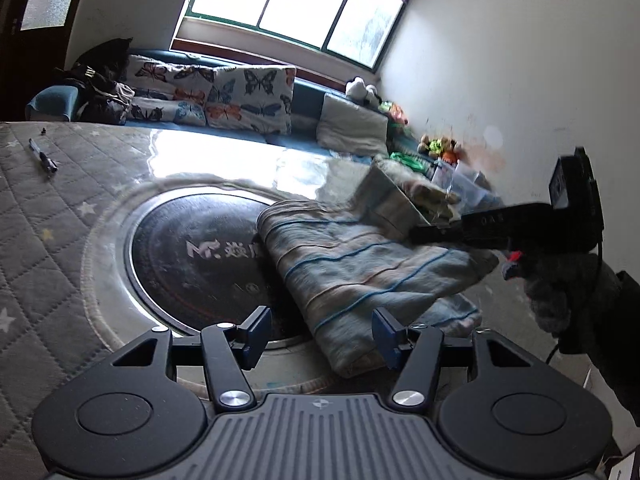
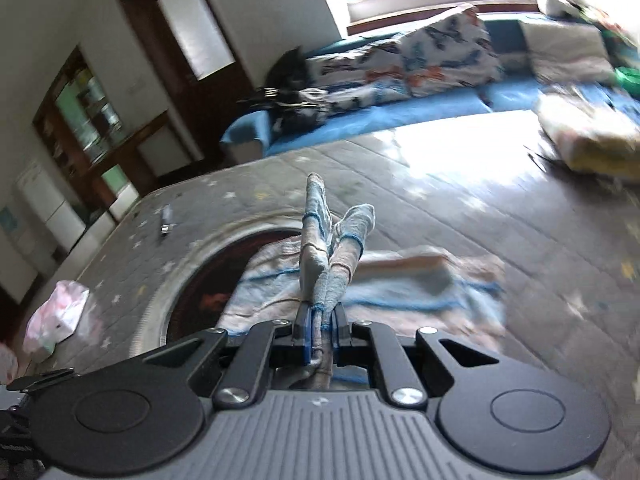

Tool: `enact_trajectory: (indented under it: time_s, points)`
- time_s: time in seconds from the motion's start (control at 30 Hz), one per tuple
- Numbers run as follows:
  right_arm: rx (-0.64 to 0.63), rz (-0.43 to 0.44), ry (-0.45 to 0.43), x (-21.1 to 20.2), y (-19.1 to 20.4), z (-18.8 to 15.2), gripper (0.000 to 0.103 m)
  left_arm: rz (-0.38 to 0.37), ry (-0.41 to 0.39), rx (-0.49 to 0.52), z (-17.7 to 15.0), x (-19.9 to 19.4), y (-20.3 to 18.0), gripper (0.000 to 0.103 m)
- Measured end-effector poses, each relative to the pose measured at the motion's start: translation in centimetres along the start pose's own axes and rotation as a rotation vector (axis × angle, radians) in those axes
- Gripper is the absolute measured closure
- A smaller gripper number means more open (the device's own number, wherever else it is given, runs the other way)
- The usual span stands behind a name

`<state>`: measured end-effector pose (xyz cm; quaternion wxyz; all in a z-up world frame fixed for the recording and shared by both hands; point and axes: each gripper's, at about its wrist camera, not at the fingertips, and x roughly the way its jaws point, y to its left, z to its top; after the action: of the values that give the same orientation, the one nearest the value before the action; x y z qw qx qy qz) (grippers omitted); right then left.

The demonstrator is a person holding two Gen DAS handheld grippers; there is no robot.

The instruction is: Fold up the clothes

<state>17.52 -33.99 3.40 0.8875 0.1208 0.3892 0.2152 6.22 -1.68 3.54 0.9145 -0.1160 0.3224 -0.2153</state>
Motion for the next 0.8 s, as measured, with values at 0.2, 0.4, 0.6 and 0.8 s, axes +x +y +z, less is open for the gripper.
enact_trajectory:
  time_s: [0.2, 0.4, 0.6, 0.8]
  points:
    - [0.057, 0.033, -0.016, -0.3, -2.6, -1.6, 0.095, 0.024, 0.042, 0.010, -0.3, 1.4, -0.8, 0.044]
    - [0.054, 0.055, -0.145, -2.9, -3.4, -0.9, 0.095, 0.031, 0.053, 0.017, -0.2, 2.1, -1.1, 0.044]
    - [0.139, 0.005, -0.064, -1.3, -6.7, -2.8, 0.094, 0.043, 0.074, 0.025, 0.0, 3.1, -1.0, 0.044]
    - [0.146, -0.060, -0.094, -2.3, -7.8, -3.3, 0.086, 0.027, 0.068, 0.073, 0.9, 4.1, -2.1, 0.044]
